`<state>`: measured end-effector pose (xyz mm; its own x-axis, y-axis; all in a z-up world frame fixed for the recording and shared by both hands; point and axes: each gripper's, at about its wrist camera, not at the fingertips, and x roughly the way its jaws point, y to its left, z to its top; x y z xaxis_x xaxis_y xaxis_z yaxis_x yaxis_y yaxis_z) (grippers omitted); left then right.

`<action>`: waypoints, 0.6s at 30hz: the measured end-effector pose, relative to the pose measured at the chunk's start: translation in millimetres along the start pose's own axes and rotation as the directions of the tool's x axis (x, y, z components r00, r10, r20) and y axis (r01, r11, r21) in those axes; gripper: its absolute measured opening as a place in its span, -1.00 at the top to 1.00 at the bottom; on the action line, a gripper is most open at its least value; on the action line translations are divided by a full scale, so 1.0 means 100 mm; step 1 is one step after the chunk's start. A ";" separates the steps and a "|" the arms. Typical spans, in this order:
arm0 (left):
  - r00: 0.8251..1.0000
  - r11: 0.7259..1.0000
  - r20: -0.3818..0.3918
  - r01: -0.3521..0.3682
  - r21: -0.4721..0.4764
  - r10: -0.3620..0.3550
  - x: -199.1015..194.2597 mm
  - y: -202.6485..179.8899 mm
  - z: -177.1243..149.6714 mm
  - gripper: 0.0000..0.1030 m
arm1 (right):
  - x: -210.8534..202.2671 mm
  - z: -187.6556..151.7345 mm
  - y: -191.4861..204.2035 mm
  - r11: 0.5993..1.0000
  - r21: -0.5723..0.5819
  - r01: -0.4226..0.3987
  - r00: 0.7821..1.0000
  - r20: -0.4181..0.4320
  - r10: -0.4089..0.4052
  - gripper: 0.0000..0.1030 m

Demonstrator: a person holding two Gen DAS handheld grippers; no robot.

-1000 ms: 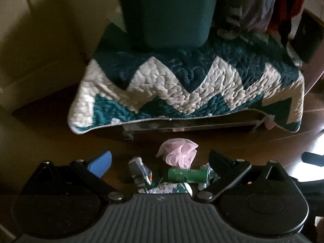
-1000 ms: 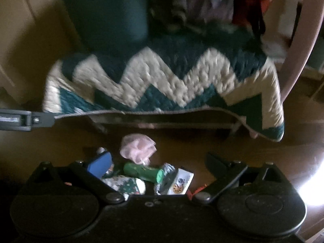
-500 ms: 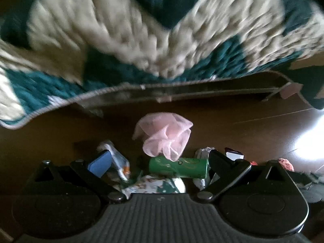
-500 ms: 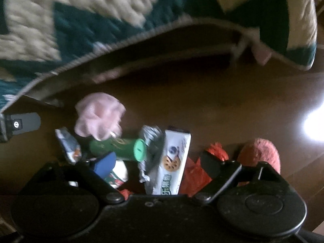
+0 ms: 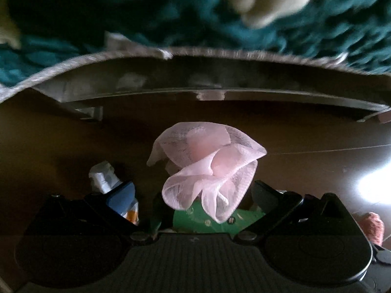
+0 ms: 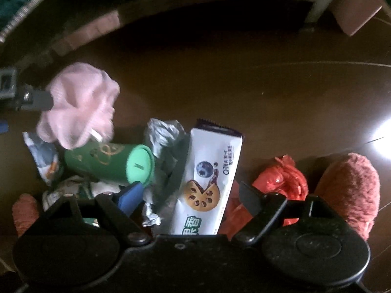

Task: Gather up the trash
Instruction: 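Lower to the trash and grasp the pink mesh bag with left gripper while right grasps the snack wrapper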

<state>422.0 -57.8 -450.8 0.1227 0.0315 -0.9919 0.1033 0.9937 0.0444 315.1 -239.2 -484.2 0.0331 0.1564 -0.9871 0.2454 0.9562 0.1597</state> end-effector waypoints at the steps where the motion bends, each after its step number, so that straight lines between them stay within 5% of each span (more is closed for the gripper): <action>1: 1.000 1.000 -0.004 -0.001 0.002 0.001 0.07 -0.01 0.01 -0.99 | 0.04 0.00 0.00 1.000 0.000 0.000 1.000 -0.001 0.000 -0.65; 11: 0.998 0.999 -0.059 0.001 -0.033 -0.003 0.62 -0.01 0.09 -0.96 | 0.34 0.04 -0.05 0.999 0.036 -0.004 1.000 -0.012 0.004 -0.50; 18: 0.995 0.998 -0.093 0.028 -0.052 -0.033 0.74 -0.02 0.05 -0.31 | 0.41 0.03 -0.06 0.999 0.047 0.017 1.000 -0.020 -0.016 -0.03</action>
<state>436.1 -58.5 -523.5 0.0269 0.0087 -0.9996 0.0554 0.9984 0.0102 318.0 -239.1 -525.5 0.0098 0.1465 -0.9892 0.2914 0.9459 0.1429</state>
